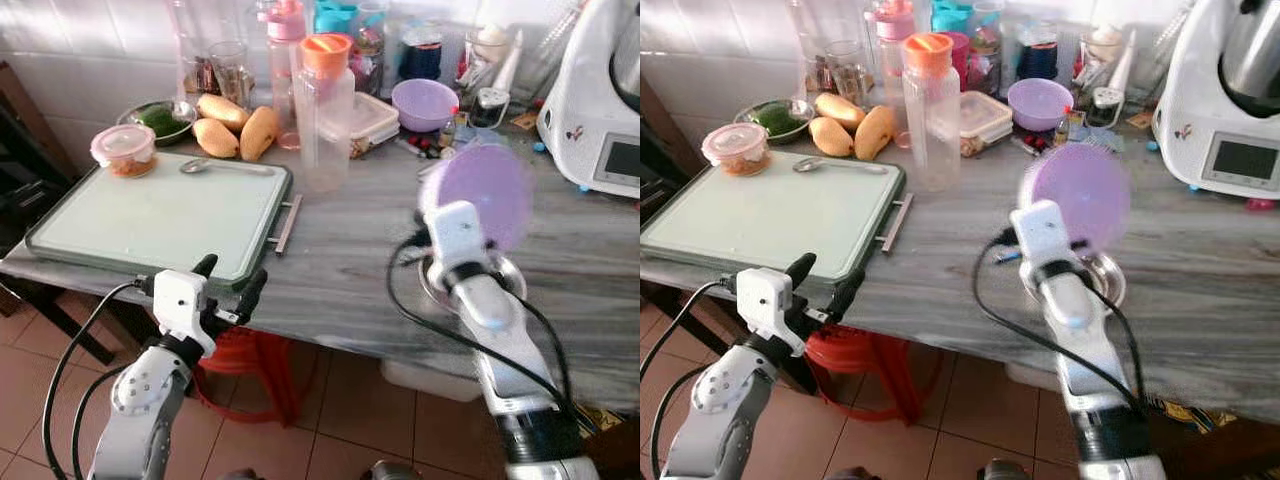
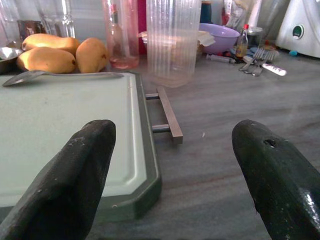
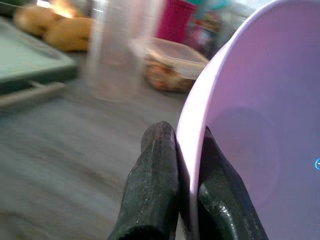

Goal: Setting the table

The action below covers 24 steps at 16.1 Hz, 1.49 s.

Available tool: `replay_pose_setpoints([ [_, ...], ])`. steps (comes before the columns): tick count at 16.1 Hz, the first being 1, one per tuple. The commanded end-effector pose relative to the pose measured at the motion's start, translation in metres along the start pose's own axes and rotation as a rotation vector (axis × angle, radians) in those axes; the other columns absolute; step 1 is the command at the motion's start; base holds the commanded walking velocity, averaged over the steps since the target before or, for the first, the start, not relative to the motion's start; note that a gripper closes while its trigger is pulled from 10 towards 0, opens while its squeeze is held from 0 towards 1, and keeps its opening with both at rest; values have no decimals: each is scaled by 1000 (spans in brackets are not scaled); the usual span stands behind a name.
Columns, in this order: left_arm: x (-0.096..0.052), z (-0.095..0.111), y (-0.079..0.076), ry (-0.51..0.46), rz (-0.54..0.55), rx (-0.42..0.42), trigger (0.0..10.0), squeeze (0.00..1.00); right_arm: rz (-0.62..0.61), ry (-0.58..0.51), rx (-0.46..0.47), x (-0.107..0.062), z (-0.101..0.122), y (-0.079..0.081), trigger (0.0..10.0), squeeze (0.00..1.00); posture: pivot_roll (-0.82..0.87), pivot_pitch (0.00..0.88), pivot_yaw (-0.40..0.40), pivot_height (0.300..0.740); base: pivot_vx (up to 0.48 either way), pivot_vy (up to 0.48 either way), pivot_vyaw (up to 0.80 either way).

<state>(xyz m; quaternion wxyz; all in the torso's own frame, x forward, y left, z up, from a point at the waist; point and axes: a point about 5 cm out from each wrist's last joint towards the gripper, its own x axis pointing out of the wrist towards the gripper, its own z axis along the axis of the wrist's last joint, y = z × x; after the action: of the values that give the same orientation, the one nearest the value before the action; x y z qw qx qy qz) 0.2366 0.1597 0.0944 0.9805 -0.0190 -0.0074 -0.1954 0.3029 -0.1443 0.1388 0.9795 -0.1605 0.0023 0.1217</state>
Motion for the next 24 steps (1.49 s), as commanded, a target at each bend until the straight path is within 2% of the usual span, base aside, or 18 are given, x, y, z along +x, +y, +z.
replay_pose_setpoints([
  [1, 2, 6, -1, -16, -5, 4, 10000, 0, 53, -2, 1, 4, 3, 6, 10000, 0, -41, 0, 26, 740, 0, 0, 0],
  [5, 1, 4, -6, -10, -24, -5, 10000, 0, 193, 28, 17, 10, 3, 22, 10000, 0, -39, 0, 30, 740, 0, 0, 0],
  [9, 2, 5, -3, -7, -25, -3, 10000, 0, 237, 78, 19, 8, -4, 30, 10000, 0, -38, 0, 30, 740, 0, 0, 0],
  [15, 5, 4, -9, -5, -48, -16, 10000, 0, 300, 108, 32, 2, -7, 36, 10000, 0, -47, 0, 34, 740, 0, 0, 0],
  [16, 6, 4, -8, -5, -48, -16, 10000, 0, 302, 108, 33, 2, -7, 36, 10000, 616, -48, 0, 35, 740, 0, 0, 0],
  [17, 6, 4, -8, -5, -48, -16, 10000, 0, 302, 109, 32, 2, -7, 36, 10000, 922, -48, 0, 36, 740, 0, 0, 0],
  [18, 6, 4, -8, -4, -47, -16, 10000, 0, 301, 110, 33, 2, -7, 36, 10000, 1000, -48, 0, 35, 740, 0, 0, 0],
  [24, 7, 0, -8, 15, -40, -21, 10000, 0, 283, 99, 32, 3, -3, 30, 10000, 1000, -53, 0, 37, 740, 0, 0, 0],
])
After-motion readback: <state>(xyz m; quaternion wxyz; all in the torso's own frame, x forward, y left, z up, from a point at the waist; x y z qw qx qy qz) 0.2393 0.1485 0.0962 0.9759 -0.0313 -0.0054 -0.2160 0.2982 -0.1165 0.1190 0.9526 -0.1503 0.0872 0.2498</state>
